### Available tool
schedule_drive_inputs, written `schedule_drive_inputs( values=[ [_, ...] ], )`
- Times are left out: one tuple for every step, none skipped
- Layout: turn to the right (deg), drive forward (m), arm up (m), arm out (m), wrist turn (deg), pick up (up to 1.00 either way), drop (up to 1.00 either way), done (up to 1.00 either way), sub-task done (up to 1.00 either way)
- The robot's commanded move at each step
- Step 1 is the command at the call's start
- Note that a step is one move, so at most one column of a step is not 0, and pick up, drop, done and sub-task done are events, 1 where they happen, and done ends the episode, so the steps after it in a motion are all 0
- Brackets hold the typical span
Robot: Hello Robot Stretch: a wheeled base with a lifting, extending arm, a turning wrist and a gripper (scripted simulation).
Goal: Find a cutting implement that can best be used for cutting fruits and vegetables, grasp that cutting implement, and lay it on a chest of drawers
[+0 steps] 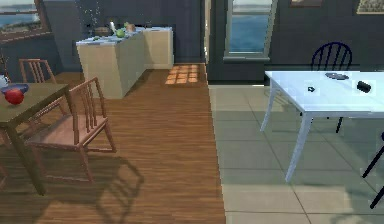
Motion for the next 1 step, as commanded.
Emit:
schedule_drive_inputs(
  values=[
    [0.0, 0.05, 0.0, 0.0, 0.0, 0.0, 0.0, 0.0, 0.0]
  ],
)
